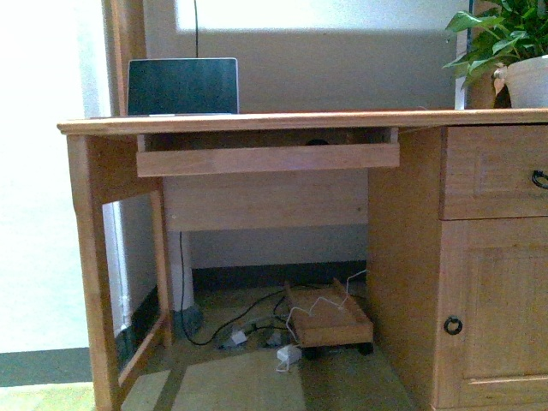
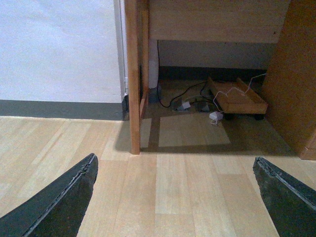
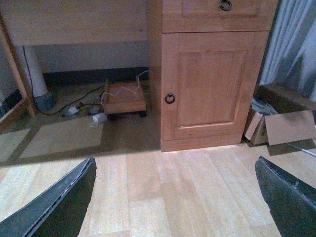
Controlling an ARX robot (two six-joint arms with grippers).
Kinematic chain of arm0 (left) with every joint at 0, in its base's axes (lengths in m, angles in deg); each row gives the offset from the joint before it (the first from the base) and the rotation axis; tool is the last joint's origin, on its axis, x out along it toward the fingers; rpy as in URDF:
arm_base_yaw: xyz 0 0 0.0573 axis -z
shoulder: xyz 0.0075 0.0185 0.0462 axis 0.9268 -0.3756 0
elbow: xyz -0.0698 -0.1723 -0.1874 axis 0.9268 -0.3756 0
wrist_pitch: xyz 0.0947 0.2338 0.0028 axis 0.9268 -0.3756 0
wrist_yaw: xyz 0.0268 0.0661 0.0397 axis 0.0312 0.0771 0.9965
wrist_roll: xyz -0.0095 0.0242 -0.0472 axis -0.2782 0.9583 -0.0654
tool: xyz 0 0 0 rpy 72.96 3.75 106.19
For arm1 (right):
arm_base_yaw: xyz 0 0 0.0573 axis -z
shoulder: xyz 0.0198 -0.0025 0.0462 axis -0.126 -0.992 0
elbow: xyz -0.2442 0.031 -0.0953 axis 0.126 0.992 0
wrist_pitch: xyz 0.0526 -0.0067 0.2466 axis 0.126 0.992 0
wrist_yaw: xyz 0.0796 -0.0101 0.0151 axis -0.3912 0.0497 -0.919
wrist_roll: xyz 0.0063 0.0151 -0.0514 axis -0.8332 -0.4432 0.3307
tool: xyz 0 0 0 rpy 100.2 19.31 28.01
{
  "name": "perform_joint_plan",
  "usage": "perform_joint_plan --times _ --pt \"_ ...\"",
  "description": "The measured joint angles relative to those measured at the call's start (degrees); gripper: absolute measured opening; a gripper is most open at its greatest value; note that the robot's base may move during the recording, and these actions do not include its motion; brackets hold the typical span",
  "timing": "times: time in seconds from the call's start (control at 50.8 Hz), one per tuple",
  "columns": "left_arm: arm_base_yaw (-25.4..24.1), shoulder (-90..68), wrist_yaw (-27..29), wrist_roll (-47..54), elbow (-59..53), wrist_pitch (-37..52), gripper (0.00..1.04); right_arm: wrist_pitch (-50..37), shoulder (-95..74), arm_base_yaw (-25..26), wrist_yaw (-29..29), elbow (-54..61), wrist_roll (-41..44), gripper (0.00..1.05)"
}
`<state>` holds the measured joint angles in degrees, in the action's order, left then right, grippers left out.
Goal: Place mouse
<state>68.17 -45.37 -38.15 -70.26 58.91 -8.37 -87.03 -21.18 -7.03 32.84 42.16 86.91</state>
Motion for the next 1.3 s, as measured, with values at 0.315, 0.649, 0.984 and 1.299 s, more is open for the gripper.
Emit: perform_joint_plan --times 0.315,0.649,0.984,1.299 --pt "0.0 0.0 0.0 0.0 0.0 0.0 0.97 0.0 0.0 0.0 0.0 0.0 0.0 0.97" --pt "0.0 0.0 0.0 -0.02 0.0 0.0 0.97 0.0 0.0 0.0 0.02 0.0 0.0 0.97" --pt "0.0 0.04 0.0 0.0 0.0 0.0 0.97 0.0 0.0 0.0 0.17 0.0 0.0 0.97" --pt "0.0 0.04 -0.02 -0.02 0.0 0.0 0.97 -0.02 -0.02 -0.02 0.2 0.0 0.0 0.97"
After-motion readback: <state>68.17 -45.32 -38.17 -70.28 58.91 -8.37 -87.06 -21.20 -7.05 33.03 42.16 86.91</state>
